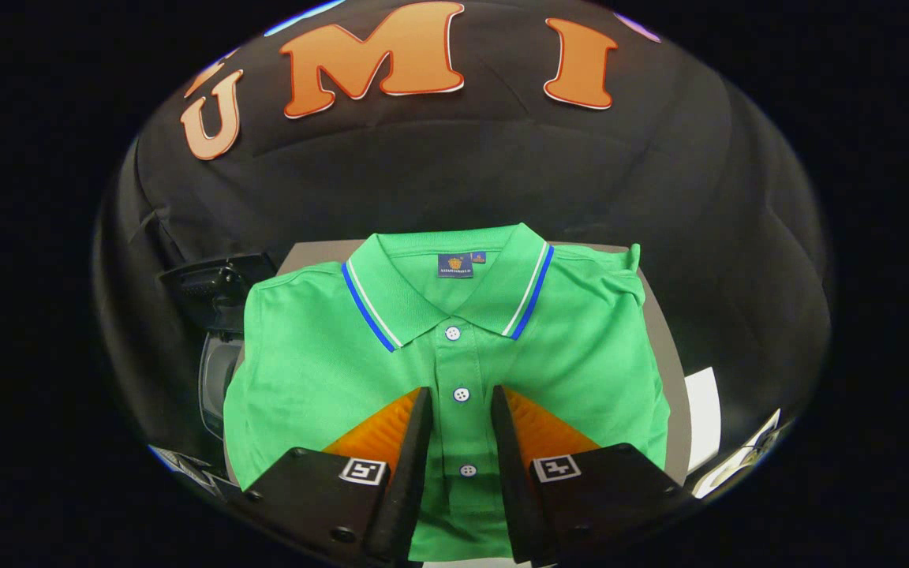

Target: Put the clothes into the washing machine and then close the washing machine lid.

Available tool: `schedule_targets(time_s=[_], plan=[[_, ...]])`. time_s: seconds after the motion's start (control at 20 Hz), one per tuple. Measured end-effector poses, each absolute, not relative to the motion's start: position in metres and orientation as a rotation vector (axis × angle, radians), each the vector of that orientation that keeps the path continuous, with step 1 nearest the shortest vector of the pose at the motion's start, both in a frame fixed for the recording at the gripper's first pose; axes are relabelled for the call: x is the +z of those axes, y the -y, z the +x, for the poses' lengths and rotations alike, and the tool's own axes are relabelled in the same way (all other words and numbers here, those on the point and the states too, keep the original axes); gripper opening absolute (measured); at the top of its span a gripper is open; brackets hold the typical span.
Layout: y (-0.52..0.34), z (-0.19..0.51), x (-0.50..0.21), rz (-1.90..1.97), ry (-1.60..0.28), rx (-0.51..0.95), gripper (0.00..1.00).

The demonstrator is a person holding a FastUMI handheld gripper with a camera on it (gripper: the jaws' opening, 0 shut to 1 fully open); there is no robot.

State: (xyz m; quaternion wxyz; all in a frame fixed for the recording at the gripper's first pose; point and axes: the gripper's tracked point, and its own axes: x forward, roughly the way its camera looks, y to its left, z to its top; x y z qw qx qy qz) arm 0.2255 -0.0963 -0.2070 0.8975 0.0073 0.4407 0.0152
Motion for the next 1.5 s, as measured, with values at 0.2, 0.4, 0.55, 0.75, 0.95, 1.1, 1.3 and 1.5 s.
schedule_targets(time_s=[0.2,0.4,0.55,0.75,0.95,1.1,1.3,1.5], plan=[[0.092,0.232,-0.204,0.040,-0.893,0.036,0.28],[0.091,0.231,-0.206,0.086,-0.824,0.029,0.16],[0.093,0.229,-0.202,0.189,-0.737,0.042,0.08],[0.093,0.228,-0.199,0.312,-0.672,0.084,0.08],[0.088,0.226,-0.172,0.687,-0.550,0.213,0.08],[0.093,0.225,-0.155,0.919,-0.483,0.254,0.08],[0.091,0.229,-0.157,0.868,-0.453,0.242,0.08],[0.091,0.225,-0.149,0.798,-0.415,0.185,0.08]])
